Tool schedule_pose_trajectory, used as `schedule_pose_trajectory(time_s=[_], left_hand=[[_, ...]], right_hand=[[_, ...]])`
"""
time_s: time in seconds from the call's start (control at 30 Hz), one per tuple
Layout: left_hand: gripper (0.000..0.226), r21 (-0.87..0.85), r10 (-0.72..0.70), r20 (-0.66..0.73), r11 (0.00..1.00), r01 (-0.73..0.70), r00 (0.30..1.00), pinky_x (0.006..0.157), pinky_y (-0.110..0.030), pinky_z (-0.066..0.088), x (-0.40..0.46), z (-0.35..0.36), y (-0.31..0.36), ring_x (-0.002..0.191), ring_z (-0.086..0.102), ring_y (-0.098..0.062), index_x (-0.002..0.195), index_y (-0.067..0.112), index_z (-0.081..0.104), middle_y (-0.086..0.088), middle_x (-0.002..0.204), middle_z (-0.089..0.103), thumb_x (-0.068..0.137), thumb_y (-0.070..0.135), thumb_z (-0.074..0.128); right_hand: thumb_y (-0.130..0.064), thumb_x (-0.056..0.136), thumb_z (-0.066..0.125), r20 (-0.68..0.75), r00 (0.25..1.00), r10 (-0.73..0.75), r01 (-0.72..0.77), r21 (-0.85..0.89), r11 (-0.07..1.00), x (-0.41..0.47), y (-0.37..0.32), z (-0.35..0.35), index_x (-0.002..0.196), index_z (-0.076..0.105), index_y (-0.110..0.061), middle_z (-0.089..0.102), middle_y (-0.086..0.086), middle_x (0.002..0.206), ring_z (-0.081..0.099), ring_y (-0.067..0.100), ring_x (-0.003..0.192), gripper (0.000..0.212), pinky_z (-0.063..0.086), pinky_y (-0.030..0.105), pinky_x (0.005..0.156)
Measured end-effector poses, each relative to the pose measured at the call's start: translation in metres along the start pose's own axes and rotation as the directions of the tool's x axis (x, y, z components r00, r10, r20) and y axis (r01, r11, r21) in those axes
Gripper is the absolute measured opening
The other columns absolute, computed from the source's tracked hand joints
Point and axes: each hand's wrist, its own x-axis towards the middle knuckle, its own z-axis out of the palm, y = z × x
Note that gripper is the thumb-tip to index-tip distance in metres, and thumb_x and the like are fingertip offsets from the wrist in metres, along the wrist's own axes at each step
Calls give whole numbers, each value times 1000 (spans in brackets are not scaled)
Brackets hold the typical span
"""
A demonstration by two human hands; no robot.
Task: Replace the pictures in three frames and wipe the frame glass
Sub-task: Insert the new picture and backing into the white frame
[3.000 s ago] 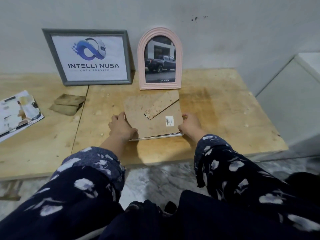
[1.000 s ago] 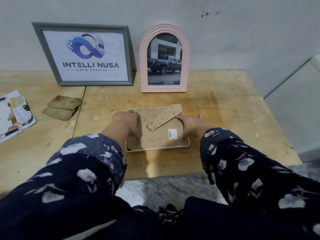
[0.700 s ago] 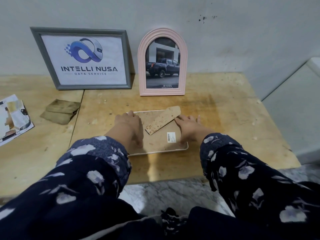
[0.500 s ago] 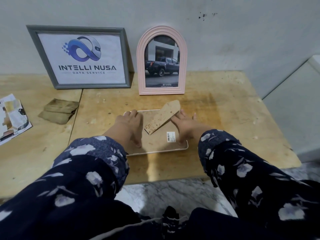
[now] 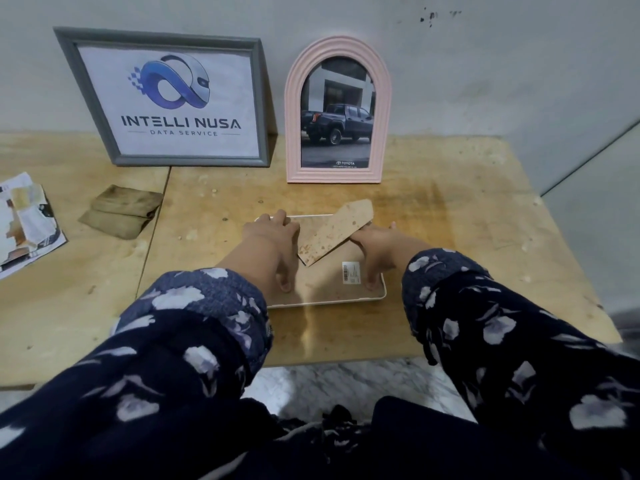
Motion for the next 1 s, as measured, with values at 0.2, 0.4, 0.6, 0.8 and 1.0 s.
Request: schedule_pose_trajectory(time_s=[0.2, 0.4, 0.6, 0.8, 1.0], left_hand=[[114, -177, 0, -15, 984, -2, 1000, 112, -52, 21, -12, 16, -9, 146, 13, -24, 155, 28, 6, 3, 160, 8, 69, 42, 80], [110, -334, -227, -183, 929, 157, 956, 108, -48, 28, -39, 43, -7, 138, 24, -26, 148, 15, 18, -5, 152, 23, 65, 54, 78], [79, -666, -400, 33, 674, 319, 916, 99, -45, 34, -52, 63, 0, 127, 29, -31, 133, 9, 40, -11, 133, 33, 71, 48, 69], [71, -957, -499, 37, 232, 175, 866, 105, -46, 33, -52, 54, 1, 129, 34, -35, 138, 8, 44, -13, 140, 40, 88, 58, 48], [64, -995, -503, -34, 98, 17, 864, 78, -34, 39, -64, 23, 0, 88, 51, -25, 100, 7, 57, -7, 96, 56, 95, 64, 28]], right_hand=[[-6, 70, 73, -96, 994, 58, -54, 41, 998, -9, -10, 16, 150, 18, -18, 13, 3, 158, 9, 23, 146, 97, 4, 60, 114], [-7, 79, 59, -363, 870, 334, -249, 260, 933, -27, -31, 52, 138, 29, -12, 31, 15, 137, 38, 33, 119, 67, 38, 42, 99], [-17, 77, 63, -254, 859, 445, -233, 580, 780, -43, -42, 64, 140, 30, -20, 33, 13, 137, 34, 33, 126, 71, 35, 43, 105], [-47, 61, 76, -182, 945, 272, -160, 470, 868, -63, -52, 68, 140, 23, -48, -12, 3, 156, 13, 37, 137, 96, 20, 47, 108], [-30, 86, 51, -461, 777, 429, -261, 384, 886, -57, -66, 87, 142, 28, -45, 30, 0, 150, 38, 33, 126, 62, 13, 61, 109]])
